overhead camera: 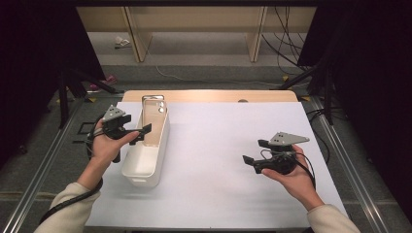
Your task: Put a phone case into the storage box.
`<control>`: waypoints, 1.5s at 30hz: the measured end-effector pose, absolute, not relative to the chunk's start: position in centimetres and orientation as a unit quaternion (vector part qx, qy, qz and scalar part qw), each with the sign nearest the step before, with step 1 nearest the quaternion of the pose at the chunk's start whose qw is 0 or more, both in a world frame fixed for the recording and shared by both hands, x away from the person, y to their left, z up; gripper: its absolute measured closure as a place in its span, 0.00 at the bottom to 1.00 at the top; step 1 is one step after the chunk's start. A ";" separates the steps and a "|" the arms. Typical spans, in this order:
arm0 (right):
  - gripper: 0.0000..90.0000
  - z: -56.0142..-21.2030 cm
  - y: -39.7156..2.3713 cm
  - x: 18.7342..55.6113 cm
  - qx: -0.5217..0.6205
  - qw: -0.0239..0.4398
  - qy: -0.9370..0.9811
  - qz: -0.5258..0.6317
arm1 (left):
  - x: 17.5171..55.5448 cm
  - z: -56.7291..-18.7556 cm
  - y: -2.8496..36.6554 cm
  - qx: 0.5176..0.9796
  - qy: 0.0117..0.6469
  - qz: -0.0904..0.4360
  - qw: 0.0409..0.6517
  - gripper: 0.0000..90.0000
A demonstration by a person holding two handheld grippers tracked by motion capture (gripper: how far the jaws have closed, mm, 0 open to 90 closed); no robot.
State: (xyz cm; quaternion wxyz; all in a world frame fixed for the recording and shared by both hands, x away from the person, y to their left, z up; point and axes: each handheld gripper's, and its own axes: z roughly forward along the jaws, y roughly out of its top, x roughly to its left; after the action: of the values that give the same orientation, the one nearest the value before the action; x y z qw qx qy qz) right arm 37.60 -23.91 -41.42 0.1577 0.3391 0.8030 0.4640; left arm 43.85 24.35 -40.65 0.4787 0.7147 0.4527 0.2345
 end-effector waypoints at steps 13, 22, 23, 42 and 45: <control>0.18 -41.4 -23.9 37.6 0.339 0.159 0.801 0.466 | 41.8 -40.2 23.7 0.720 0.428 0.242 0.489 0.09; 0.18 -41.3 -23.9 37.6 0.339 0.159 0.802 0.466 | 40.2 -40.2 23.4 0.724 0.414 0.242 0.496 0.09; 0.18 -41.3 -23.9 37.6 0.339 0.159 0.801 0.466 | 39.9 -40.2 23.3 0.725 0.411 0.242 0.497 0.09; 0.18 -41.3 -24.3 37.4 0.342 0.159 0.801 0.466 | 37.4 -40.3 22.4 0.735 0.378 0.244 0.506 0.09; 0.18 -41.3 -24.5 37.3 0.342 0.158 0.801 0.465 | 37.1 -40.4 22.4 0.736 0.377 0.243 0.507 0.09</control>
State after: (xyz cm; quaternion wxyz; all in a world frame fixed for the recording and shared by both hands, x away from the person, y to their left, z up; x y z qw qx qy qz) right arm 37.28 -24.47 -41.32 0.1585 0.3425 0.8010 0.4647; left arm 37.13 22.38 -40.35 0.5067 0.7362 0.3768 0.2434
